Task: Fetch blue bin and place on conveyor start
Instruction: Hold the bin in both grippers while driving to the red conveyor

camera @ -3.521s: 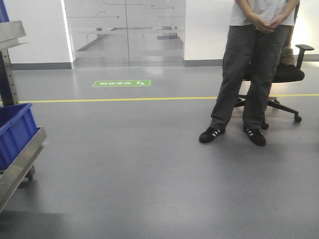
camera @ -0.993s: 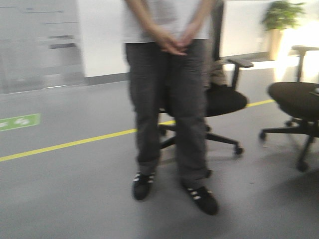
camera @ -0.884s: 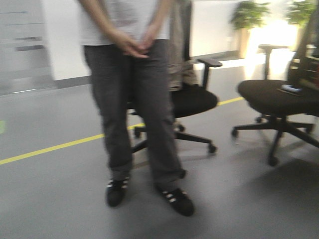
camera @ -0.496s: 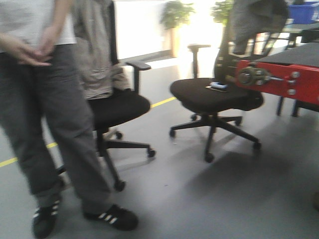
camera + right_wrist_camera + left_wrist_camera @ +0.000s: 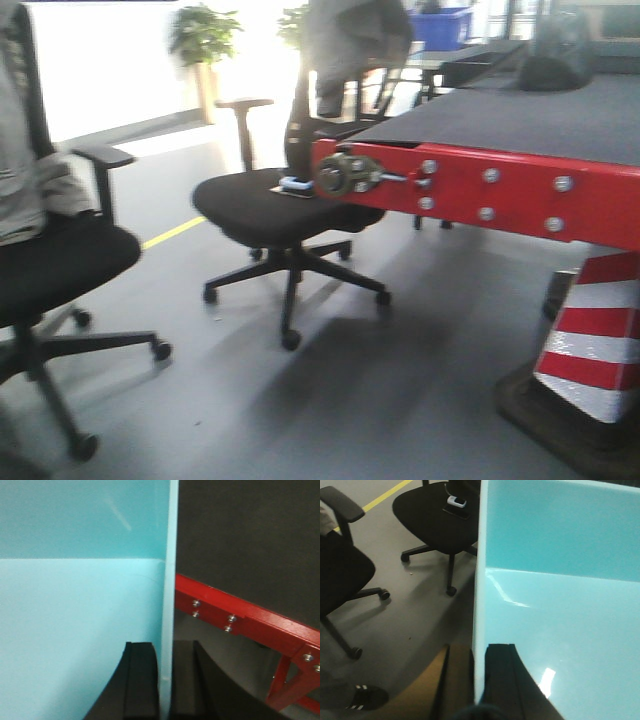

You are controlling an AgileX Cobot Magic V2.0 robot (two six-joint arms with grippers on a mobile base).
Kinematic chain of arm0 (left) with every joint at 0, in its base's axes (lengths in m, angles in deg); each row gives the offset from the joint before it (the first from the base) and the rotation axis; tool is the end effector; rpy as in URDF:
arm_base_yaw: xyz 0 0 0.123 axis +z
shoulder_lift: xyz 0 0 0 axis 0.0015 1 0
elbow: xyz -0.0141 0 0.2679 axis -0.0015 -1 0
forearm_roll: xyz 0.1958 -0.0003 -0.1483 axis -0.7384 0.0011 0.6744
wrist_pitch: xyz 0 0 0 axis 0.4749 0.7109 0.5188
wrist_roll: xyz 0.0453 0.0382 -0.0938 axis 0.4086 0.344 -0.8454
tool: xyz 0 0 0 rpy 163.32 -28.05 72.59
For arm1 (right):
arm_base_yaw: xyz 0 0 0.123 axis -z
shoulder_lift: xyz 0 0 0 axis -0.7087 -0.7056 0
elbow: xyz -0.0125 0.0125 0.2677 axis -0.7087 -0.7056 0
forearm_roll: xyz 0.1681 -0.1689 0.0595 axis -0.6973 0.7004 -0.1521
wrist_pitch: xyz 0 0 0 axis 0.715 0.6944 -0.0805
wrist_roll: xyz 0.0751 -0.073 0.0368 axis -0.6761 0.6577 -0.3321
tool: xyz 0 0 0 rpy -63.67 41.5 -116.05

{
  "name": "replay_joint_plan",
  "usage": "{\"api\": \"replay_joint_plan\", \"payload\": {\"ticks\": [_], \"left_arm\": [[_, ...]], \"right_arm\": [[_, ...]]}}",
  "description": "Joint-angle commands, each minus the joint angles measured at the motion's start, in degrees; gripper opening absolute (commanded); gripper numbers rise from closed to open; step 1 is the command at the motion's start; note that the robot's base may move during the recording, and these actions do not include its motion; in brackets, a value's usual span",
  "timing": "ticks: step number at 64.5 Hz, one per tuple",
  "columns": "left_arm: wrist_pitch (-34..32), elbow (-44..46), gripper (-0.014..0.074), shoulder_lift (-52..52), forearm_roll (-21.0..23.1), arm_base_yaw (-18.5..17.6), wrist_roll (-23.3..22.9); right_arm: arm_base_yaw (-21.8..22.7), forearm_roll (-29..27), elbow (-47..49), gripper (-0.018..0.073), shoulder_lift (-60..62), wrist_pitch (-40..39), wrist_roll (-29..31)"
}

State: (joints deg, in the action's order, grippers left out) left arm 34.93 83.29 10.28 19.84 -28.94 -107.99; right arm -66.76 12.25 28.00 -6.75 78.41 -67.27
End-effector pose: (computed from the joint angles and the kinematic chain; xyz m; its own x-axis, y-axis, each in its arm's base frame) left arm 0.3006 -0.1189 0.4794 -0.4861 -0.1131 -0.8666 -0.0091 0.9922 -0.1245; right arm 0.2899 0.0828 0.4686 -0.5761 0.1295 -0.8070 0.0475 0.9910 0.1251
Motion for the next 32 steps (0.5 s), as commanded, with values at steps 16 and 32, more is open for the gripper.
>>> {"api": "replay_joint_plan", "payload": {"ticks": [16,32], "left_arm": [[-1.05,0.47,-0.0111,-0.66,-2.72,0.60,-0.15],[-1.05,0.47,-0.0111,-0.66,-2.83,0.60,-0.15]], "right_arm": [[0.24,1.86,0.79,-0.0163,0.97,0.03,0.30],[0.24,1.86,0.79,-0.0163,0.97,-0.09,0.30]]}}
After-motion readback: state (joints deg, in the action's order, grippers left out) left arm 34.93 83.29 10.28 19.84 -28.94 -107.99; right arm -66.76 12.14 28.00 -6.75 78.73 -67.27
